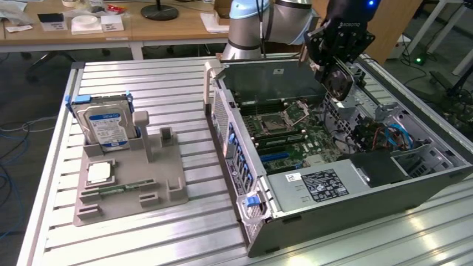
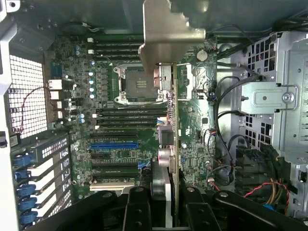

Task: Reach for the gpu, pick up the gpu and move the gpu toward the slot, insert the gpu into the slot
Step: 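Pick up the gpu and move the gpu toward the slot, then insert the gpu into the slot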

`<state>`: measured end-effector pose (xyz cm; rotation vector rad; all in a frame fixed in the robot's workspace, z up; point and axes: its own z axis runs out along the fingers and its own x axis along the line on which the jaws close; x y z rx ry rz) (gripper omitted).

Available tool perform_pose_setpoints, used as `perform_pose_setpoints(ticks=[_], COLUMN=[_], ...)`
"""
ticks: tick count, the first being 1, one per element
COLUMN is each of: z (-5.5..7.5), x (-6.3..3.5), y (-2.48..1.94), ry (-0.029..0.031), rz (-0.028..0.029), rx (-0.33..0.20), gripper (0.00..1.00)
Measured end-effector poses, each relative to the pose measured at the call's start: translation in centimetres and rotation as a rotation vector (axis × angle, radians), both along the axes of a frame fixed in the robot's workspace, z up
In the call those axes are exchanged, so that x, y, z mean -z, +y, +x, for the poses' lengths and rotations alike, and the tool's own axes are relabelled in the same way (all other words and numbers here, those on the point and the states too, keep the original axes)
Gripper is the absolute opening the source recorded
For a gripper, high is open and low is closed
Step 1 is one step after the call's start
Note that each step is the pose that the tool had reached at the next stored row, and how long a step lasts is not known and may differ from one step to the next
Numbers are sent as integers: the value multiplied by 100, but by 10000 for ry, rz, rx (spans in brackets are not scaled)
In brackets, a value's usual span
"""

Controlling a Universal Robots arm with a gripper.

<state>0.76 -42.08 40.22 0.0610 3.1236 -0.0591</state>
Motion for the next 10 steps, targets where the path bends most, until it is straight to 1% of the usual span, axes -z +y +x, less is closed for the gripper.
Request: perform_pose_setpoints(ticks=[10], z=[0], x=[0], y=[0], ry=[1], rz=[0], rx=[-34], gripper=[28])
